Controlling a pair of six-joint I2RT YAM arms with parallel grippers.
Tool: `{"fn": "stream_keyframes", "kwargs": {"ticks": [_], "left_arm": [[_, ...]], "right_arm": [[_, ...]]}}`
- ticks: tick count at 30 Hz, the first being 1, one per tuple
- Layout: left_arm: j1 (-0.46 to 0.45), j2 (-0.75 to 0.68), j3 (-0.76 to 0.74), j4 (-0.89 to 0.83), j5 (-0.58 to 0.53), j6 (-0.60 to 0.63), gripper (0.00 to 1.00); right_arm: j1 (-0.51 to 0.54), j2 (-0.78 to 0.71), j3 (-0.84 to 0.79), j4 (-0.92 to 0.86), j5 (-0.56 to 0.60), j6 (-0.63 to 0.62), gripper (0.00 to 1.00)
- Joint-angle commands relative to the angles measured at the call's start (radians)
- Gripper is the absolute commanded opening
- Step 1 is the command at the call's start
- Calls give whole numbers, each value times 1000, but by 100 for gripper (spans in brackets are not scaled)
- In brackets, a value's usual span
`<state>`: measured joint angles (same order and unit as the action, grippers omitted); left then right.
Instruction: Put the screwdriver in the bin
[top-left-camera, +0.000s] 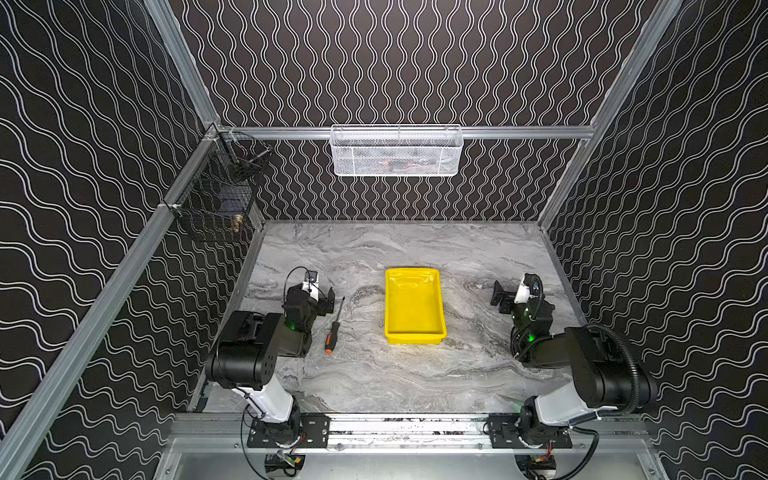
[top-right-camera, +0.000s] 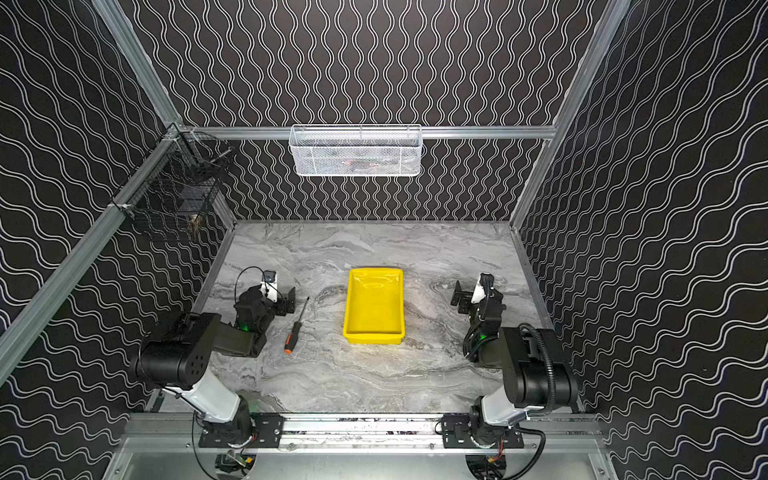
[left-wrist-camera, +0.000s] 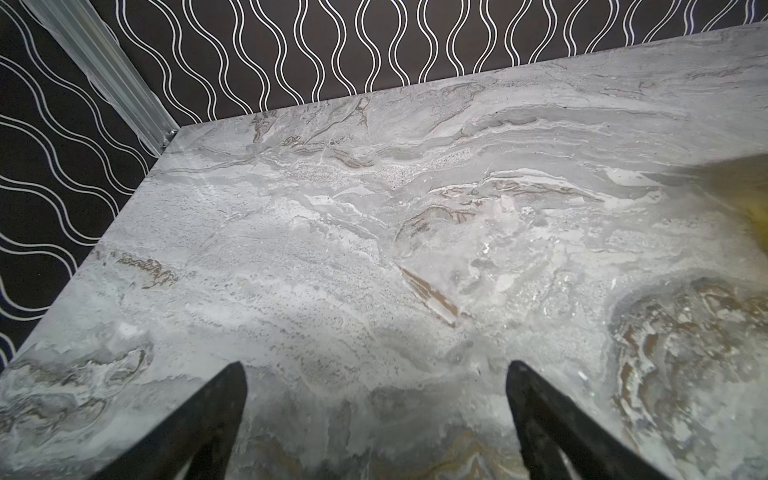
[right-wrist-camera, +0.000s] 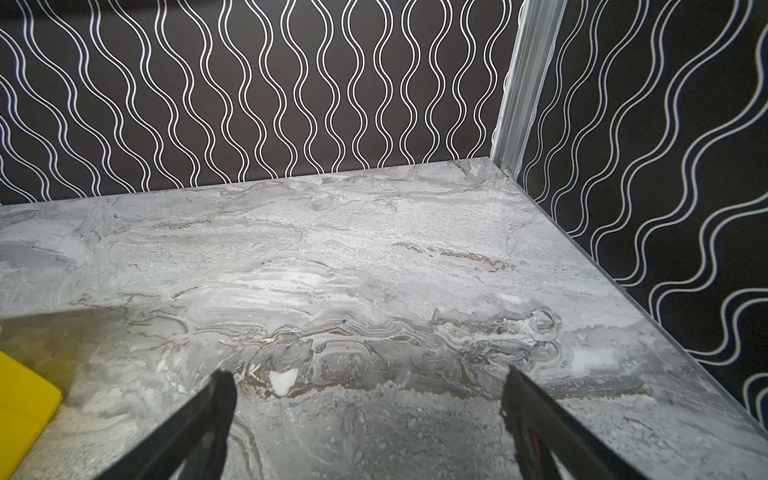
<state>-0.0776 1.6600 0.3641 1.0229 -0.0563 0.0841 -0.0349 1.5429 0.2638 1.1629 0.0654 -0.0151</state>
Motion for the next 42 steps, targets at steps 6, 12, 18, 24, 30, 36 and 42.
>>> {"fn": "stream_keyframes", "kwargs": {"ticks": [6, 12, 18, 24, 30, 36, 42], "left_arm": [[1, -4, -1, 18, -10, 11, 99], [1, -3, -1, 17, -10, 8, 99], [2, -2, 4, 6, -29, -6, 99], [10, -1, 13, -8, -39, -19, 99], [10, 1, 16, -16, -38, -21, 99], [12, 0, 15, -13, -37, -20, 99], [10, -42, 16, -40, -70, -27, 95]], "right_arm": [[0, -1, -1, 22, -3, 3, 99], [0, -1, -1, 23, -4, 4, 99], [0, -1, -1, 21, -3, 4, 100], [0, 0, -1, 22, -5, 4, 99], [0, -1, 2, 16, -10, 7, 99], [-1, -1, -3, 25, -4, 2, 100], [-1, -23, -3, 8, -13, -2, 99]]}}
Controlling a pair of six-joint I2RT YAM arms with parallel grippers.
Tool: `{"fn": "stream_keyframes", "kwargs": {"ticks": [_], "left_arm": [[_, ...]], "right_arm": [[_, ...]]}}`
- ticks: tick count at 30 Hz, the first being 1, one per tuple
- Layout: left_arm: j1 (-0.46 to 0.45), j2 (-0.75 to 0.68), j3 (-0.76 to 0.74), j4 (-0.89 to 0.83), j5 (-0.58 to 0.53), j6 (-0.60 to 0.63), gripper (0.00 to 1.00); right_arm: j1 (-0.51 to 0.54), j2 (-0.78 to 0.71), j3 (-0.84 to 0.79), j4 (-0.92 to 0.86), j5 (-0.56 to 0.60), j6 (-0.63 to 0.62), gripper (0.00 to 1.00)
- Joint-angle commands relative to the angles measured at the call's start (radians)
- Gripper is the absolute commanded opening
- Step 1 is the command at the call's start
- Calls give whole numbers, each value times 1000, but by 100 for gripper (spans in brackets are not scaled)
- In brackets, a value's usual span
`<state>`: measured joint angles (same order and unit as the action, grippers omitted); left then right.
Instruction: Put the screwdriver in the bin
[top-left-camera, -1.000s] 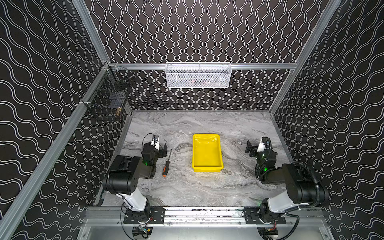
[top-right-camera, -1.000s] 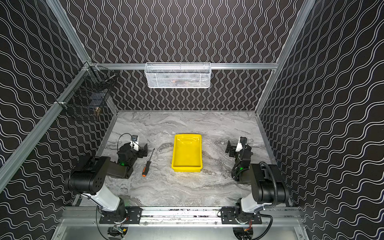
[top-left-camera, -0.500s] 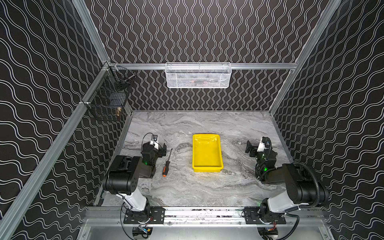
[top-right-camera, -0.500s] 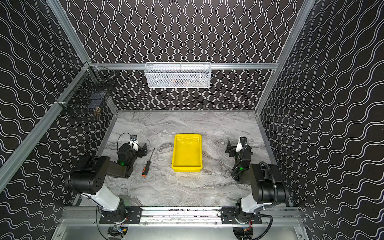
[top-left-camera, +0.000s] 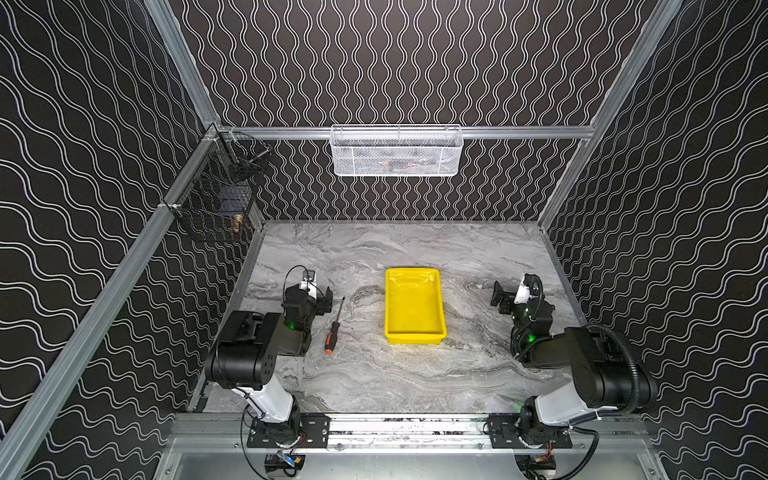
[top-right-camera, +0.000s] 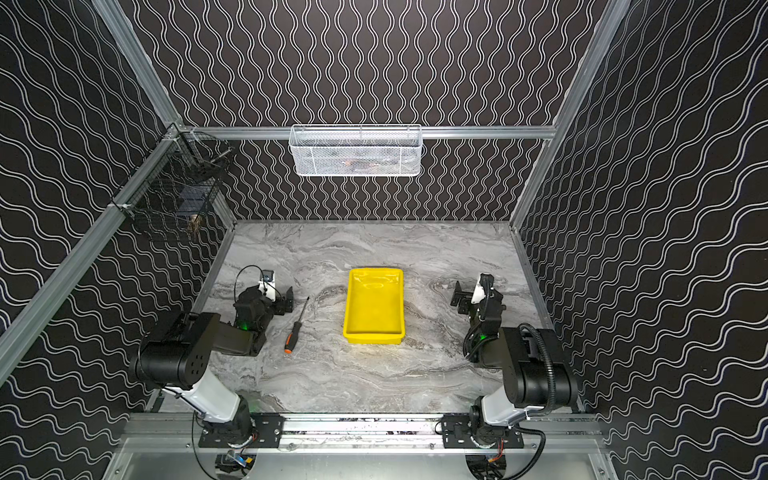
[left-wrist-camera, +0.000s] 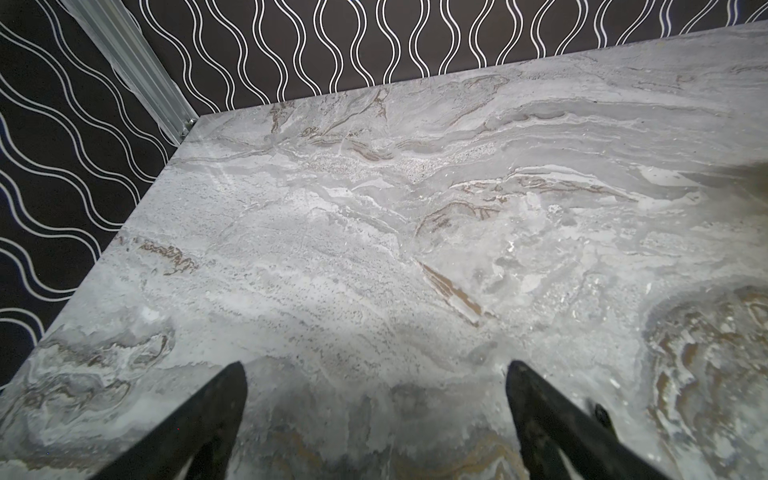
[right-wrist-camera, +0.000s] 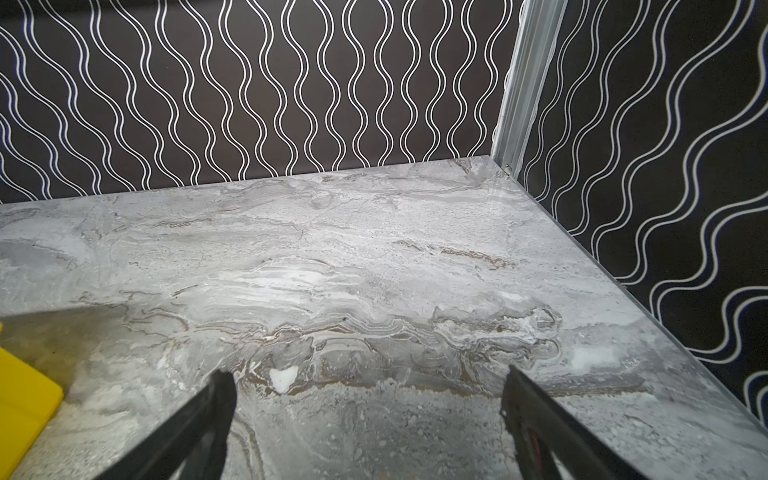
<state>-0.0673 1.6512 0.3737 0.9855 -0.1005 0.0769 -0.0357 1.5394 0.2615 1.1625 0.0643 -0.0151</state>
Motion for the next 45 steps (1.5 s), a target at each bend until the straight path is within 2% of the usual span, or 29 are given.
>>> {"fn": "stream_keyframes", "kwargs": {"ticks": [1, 3, 6, 11, 13, 16, 21, 23, 27, 32, 35, 37, 40, 45], "left_arm": [[0, -60, 5, -22, -17, -14, 94], [-7, -120, 12, -88, -13, -5, 92], [-30, -222, 33, -226, -103, -36, 97], [-34, -470, 110, -541, -168, -227, 99], [-35, -530, 223, -791, -209, -338, 99], [-37, -548, 396, -1110, -224, -443, 99], [-38, -479, 630, -1501, -136, -487, 99], [-39, -459, 677, -1594, -71, -488, 99], [-40, -470, 690, -1714, 36, -458, 99], [-42, -493, 645, -1780, 80, -436, 99], [-42, -481, 607, -1789, 113, -433, 99], [-55, -452, 597, -1799, 154, -428, 99], [-104, -421, 566, -1802, 141, -435, 98], [-182, -360, 523, -1785, 133, -469, 92]], "right_arm": [[0, -38, 3, -9, -10, 0, 99], [-1, -108, 38, -145, 10, 19, 99], [0, -208, 92, -346, -8, 47, 99], [0, -383, 196, -629, -42, 135, 100], [0, -427, 275, -776, -70, 165, 99], [3, -477, 399, -1001, -105, 195, 99], [5, -524, 560, -1267, -167, 272, 99], [5, -511, 642, -1395, -203, 280, 99], [11, -505, 730, -1587, -262, 270, 99], [11, -557, 708, -1650, -299, 252, 99], [15, -539, 717, -1709, -336, 239, 99], [23, -528, 708, -1719, -369, 237, 99], [35, -521, 655, -1682, -418, 244, 99], [37, -511, 601, -1667, -420, 232, 99]]}}
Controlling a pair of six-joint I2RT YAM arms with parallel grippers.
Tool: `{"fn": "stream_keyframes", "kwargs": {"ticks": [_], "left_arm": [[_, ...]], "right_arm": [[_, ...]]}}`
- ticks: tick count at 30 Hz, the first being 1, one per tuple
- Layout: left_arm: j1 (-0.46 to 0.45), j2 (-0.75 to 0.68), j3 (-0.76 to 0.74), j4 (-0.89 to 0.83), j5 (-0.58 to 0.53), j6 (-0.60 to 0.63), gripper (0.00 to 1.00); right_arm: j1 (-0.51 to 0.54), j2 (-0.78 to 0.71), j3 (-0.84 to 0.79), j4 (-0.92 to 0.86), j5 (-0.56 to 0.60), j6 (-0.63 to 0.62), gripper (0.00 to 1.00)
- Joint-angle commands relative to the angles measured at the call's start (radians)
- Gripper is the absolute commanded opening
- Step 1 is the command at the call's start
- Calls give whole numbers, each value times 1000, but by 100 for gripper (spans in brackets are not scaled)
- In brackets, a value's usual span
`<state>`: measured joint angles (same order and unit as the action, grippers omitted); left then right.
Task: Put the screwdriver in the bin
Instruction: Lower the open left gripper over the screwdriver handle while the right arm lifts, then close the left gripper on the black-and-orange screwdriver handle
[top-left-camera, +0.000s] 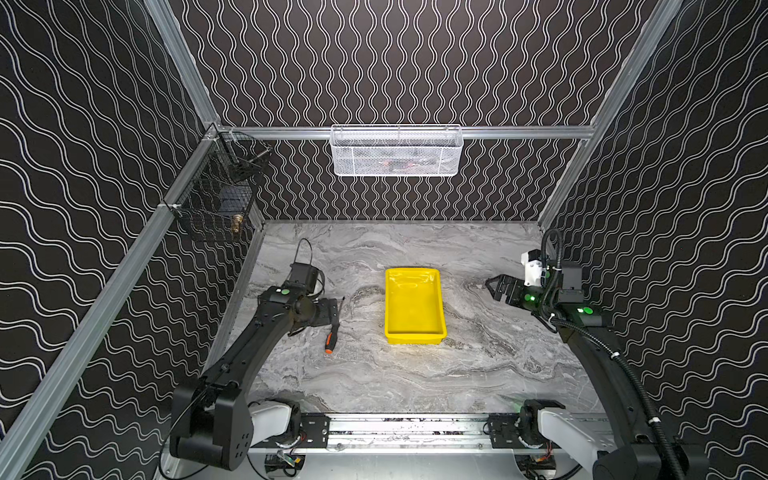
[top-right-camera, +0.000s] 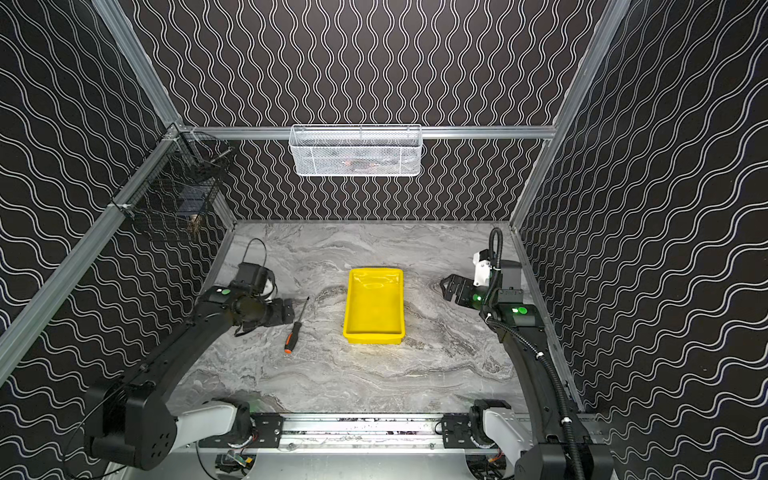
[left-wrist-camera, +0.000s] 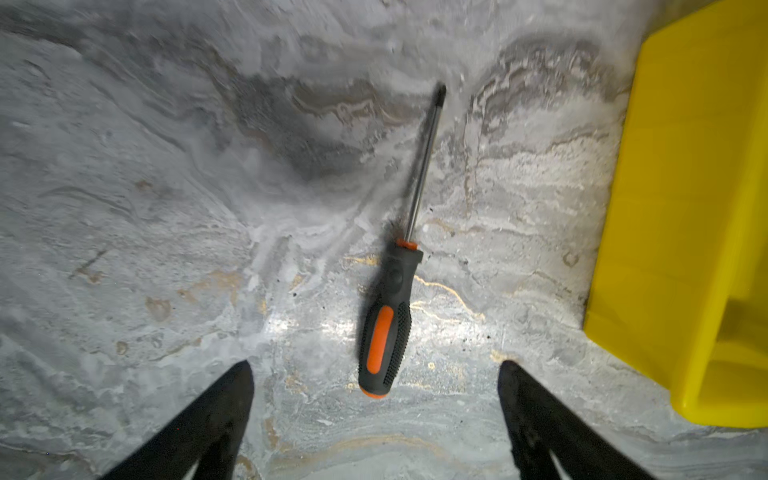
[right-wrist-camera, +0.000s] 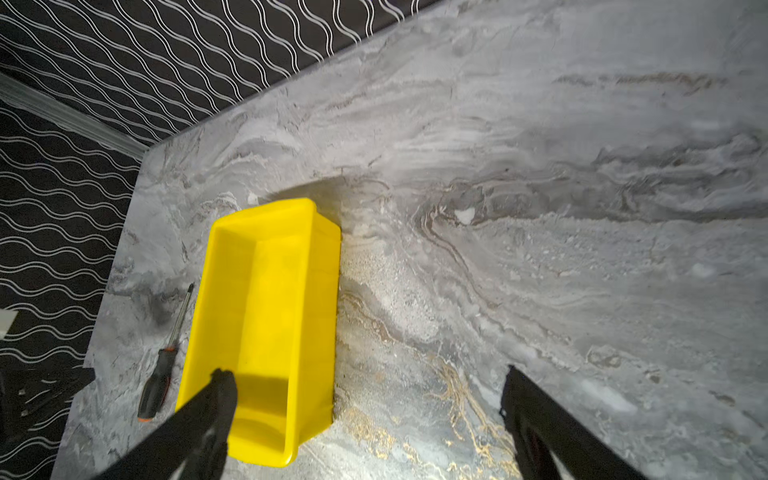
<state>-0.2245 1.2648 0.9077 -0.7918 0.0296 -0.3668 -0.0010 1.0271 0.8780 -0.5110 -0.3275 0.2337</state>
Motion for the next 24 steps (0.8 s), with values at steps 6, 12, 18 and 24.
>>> {"fn": "stream_keyframes", "kwargs": {"ticks": [6, 12, 18, 24], "left_arm": [[-93, 122, -50, 18, -29, -41, 87], [-117, 177, -63, 32, -19, -35, 72], [-126, 203, -62, 48, -65, -58, 71], [-137, 263, -62, 78, -105, -77, 66]], "right_arm": [[3, 31, -30, 0, -37, -38, 99], [2, 41, -57, 10, -32, -53, 99], [2, 50, -73, 25, -43, -58, 99], [2, 55, -82, 43, -42, -60, 99]]}}
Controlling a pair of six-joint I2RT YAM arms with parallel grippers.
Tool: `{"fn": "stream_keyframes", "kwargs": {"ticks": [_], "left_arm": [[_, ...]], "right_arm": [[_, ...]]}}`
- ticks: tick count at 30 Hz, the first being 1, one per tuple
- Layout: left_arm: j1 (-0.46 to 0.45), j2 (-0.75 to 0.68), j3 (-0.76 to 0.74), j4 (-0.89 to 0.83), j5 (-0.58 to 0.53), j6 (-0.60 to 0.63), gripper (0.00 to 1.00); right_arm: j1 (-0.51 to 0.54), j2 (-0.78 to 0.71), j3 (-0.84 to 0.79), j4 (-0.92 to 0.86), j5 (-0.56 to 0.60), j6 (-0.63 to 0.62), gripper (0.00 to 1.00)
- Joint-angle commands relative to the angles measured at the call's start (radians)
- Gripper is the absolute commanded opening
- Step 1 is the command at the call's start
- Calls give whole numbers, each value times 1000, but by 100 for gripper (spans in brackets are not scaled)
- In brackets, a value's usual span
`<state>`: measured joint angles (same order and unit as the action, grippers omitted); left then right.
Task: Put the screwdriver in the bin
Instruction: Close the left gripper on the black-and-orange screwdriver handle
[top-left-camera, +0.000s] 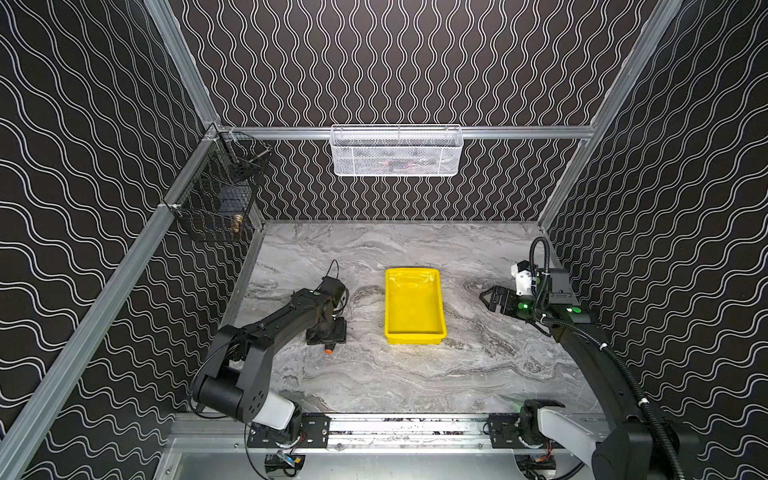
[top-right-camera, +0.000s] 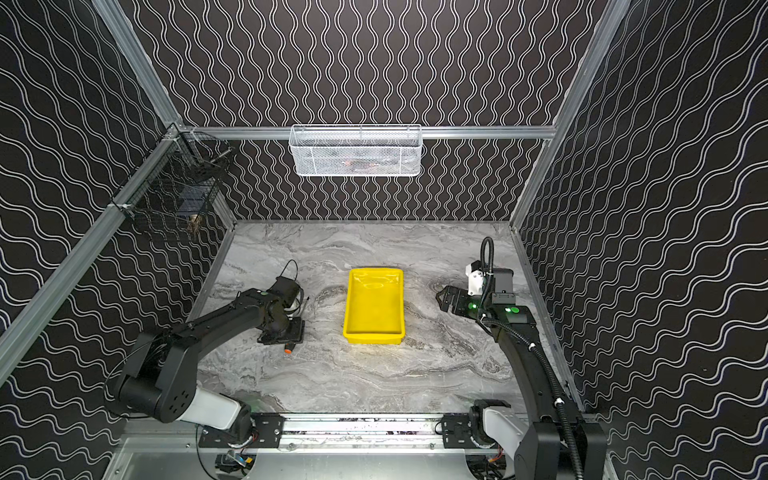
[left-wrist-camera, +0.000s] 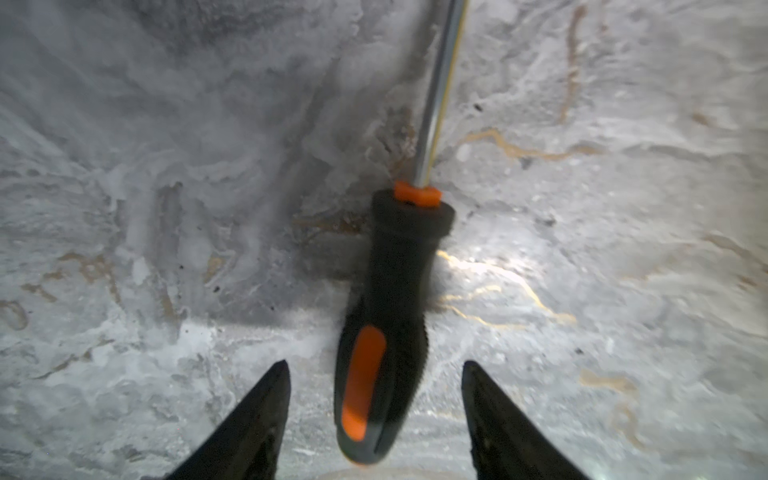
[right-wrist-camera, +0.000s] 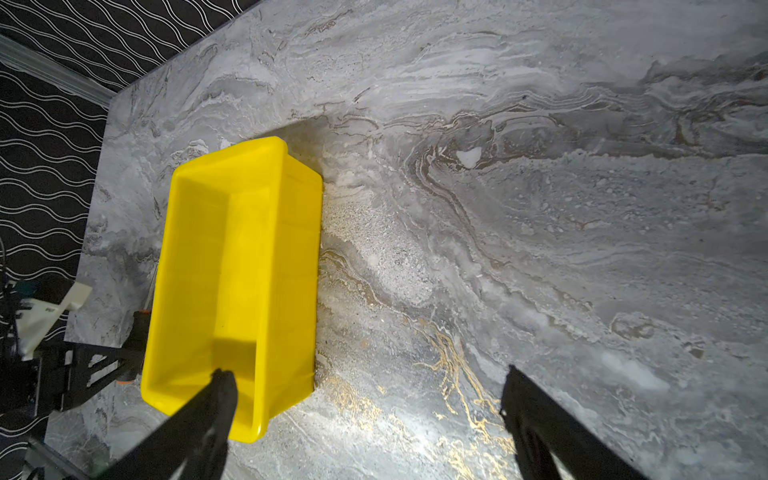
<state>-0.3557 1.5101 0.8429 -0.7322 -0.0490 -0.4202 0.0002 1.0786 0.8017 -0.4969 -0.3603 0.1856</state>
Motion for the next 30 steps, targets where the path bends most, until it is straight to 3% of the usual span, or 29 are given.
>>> {"fn": "stream_keyframes", "kwargs": {"ticks": [1, 5, 15, 25, 30], "left_arm": [[-8, 27, 1, 24, -26, -28, 66], [-14, 48, -10, 42, -39, -42, 64], [-31, 55, -16, 36, -41, -51, 45], [-46, 15, -9, 8, -58, -48, 9], [-55, -8, 1, -9, -57, -47, 6]], "right_arm": [[1, 7, -4, 28, -11, -14, 99], [1, 20, 3, 25, -13, -18, 99], [1, 33, 6, 32, -11, -21, 99], [1, 21, 4, 36, -3, -20, 99], [1, 20, 12, 23, 1, -26, 99]]}}
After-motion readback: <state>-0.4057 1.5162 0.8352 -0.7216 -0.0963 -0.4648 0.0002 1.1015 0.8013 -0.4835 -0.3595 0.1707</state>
